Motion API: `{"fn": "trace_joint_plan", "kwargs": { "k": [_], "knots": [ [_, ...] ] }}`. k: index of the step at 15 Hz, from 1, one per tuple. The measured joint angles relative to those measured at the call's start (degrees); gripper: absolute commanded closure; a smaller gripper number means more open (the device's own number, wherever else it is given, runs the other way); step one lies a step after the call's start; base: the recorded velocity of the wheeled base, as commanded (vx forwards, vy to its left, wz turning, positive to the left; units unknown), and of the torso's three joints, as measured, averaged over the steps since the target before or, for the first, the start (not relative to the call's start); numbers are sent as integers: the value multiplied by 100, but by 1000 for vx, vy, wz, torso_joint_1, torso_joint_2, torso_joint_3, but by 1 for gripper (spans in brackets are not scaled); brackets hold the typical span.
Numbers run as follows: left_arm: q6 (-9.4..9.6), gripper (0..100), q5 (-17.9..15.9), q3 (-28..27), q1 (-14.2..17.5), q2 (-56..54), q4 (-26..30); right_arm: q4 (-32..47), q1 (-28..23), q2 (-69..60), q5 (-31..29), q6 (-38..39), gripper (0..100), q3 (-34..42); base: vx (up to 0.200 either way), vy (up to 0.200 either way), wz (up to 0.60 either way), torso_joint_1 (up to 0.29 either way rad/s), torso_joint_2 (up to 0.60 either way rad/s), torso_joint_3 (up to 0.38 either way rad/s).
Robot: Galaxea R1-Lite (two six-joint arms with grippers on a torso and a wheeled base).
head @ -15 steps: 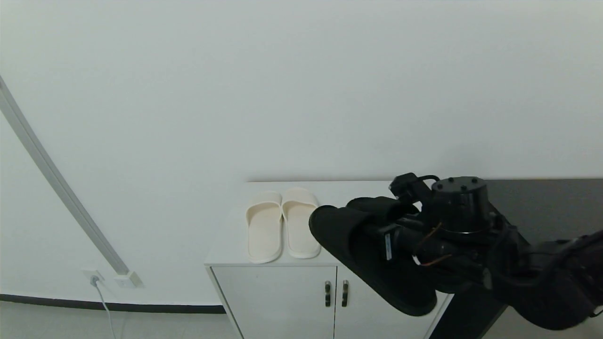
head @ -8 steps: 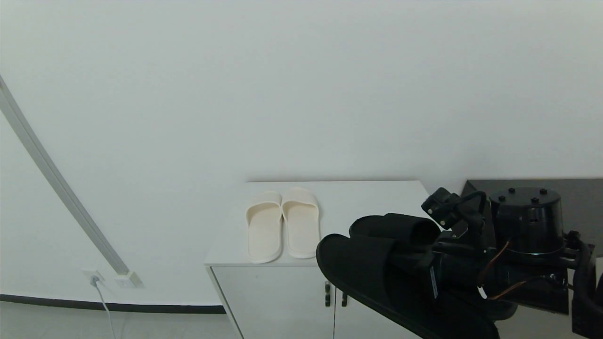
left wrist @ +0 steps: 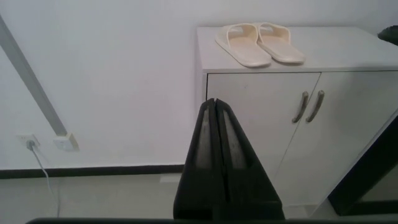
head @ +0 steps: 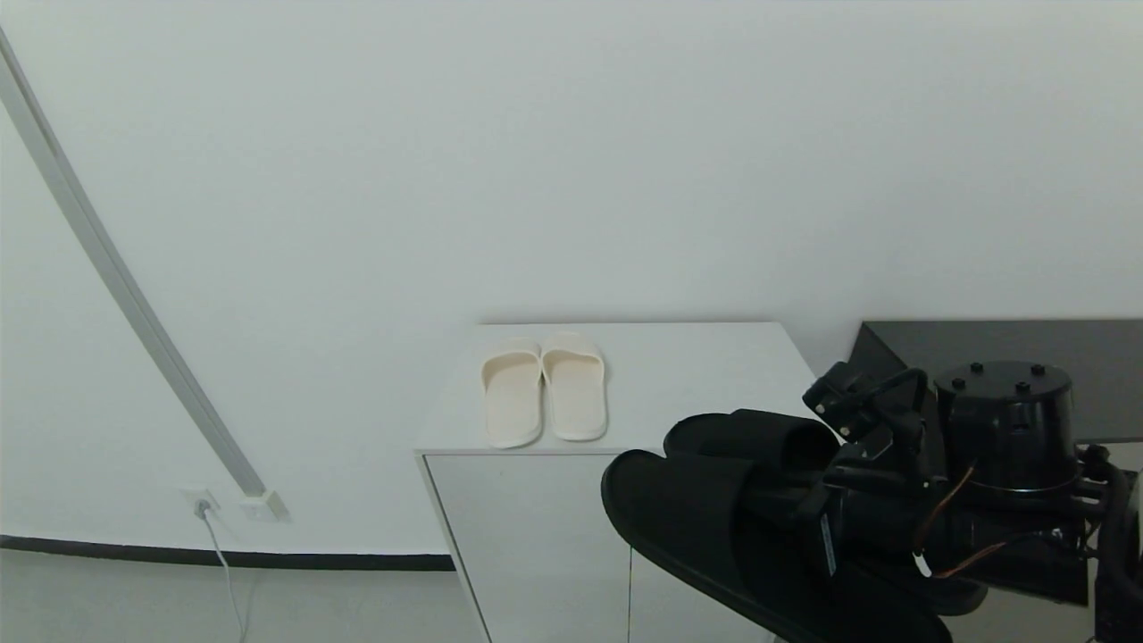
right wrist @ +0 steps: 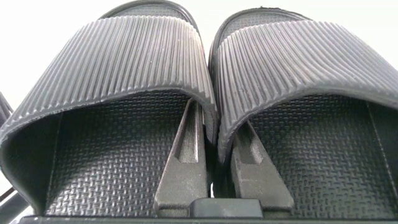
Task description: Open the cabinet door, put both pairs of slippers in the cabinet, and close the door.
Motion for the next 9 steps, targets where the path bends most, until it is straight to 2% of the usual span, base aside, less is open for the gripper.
{"fn": "trace_joint_plan", "kwargs": {
  "k": [9],
  "knots": [
    [22, 100, 5, 0, -2, 0, -2, -39, 73, -20, -10, -77, 100, 94, 0, 0, 0, -11, 23, 14]
  ]
}}
